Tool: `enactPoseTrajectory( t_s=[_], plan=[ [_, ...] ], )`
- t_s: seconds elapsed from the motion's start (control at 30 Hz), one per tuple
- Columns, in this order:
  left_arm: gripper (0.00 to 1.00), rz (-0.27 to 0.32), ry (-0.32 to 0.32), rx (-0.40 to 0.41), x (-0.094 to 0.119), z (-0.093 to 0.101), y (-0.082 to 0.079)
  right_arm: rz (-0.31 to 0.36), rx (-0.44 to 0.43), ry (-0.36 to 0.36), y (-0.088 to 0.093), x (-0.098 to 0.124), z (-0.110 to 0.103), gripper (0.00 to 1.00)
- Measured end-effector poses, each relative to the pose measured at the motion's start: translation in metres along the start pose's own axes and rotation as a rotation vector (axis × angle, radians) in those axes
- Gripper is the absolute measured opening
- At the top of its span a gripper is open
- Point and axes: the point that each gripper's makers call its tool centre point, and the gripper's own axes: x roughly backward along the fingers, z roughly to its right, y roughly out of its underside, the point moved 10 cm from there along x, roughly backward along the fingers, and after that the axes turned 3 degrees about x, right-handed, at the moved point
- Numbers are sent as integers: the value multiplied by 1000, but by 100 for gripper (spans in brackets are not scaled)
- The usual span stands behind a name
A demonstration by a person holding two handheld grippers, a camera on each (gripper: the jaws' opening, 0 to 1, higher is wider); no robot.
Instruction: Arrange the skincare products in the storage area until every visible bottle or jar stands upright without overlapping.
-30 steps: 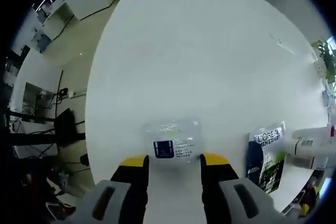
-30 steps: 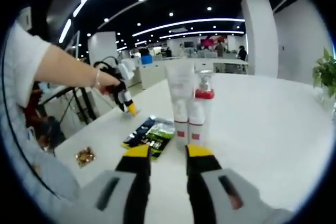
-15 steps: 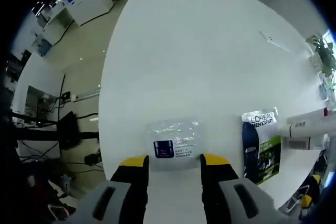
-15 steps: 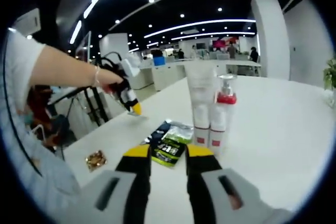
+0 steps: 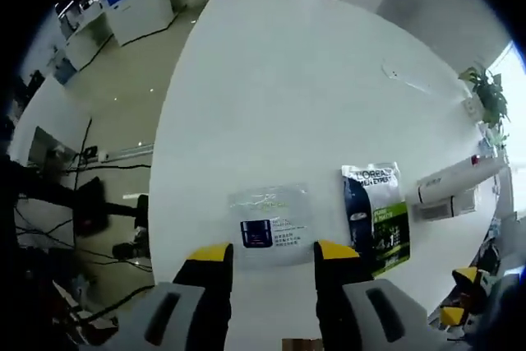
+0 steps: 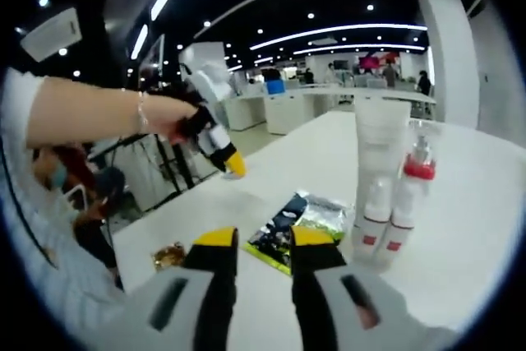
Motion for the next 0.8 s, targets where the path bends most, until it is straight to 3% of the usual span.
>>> enactPoseTrajectory(
  t_s=[0.17,0.27,0.4,0.43,0.53,0.6,0.67,0.7,0.8],
  plan=[
    [40,-8,13,-25,3,1,3,-1,10,2,-1,3,0,23],
    [40,21,27,-29,16,0,5,1,17,-17,-3,2,-4,23],
    [40,33,32,-37,28,-5,17,17,25,-94,-8,-9,-17,23],
    [40,47,33,-49,42,-10,37,18,22,-124,-9,-15,-21,23],
    [40,74,88,-37,50,-12,49,-2,30,-195,-17,-33,-38,23],
    [40,92,89,-50,54,-13,54,-11,47,-216,-20,-40,-47,23],
    [40,165,263,35,67,-6,69,-29,66,-258,-23,-53,-66,23],
    [40,198,215,26,67,-11,80,-42,67,-276,-26,-62,-74,23],
    [40,219,186,52,67,-23,92,-41,76,-310,-28,-68,-86,23]
  ],
)
